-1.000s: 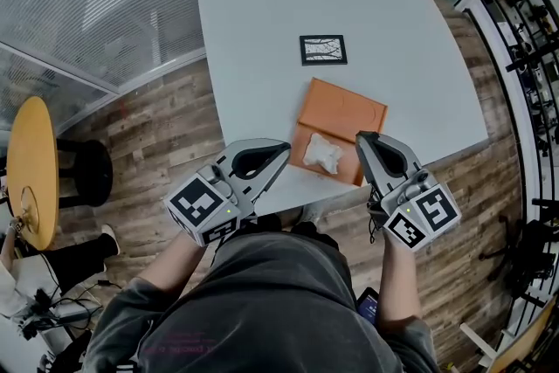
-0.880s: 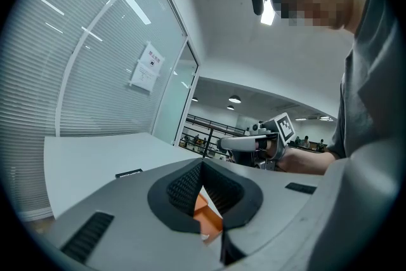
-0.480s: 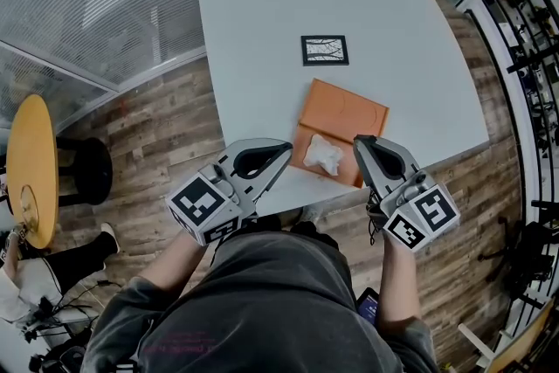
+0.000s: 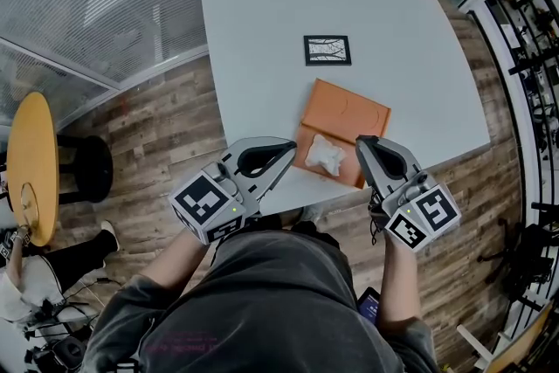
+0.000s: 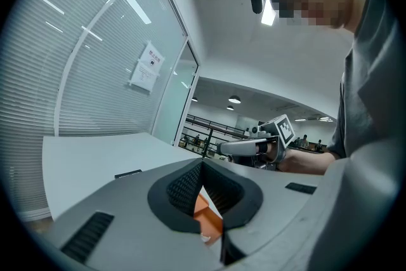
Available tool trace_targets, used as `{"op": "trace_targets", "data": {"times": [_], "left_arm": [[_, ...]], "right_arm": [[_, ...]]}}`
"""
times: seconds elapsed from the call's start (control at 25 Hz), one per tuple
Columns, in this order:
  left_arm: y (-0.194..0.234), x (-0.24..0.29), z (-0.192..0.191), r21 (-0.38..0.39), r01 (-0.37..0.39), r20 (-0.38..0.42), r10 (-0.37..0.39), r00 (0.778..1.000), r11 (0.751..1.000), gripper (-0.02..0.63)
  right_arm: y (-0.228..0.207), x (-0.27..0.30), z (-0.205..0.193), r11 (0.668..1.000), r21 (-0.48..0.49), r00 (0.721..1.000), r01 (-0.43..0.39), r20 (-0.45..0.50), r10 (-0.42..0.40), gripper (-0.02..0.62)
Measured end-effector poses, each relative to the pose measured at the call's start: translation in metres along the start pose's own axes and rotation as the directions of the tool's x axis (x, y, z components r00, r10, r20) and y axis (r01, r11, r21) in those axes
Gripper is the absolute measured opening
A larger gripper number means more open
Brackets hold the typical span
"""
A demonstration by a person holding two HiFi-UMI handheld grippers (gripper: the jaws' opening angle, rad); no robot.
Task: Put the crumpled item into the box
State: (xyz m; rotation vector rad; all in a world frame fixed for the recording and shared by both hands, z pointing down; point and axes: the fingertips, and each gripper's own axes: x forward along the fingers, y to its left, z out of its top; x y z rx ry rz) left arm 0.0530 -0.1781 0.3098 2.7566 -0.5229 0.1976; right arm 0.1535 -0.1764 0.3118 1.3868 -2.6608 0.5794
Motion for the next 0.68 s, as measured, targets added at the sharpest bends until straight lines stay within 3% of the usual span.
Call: {"op": "trace_targets", "data": {"times": [0.68], "left_arm": [[-0.0072,-0.0031,-0.0016,0.007,0.011,0.008,-0.011,1.000,1.000,0.012]], "right_arm": [[0.0060,-0.0045,-0.0080,1.000,-0.007,1.000,-0.002,-0.026,0.002,-0.002]]}}
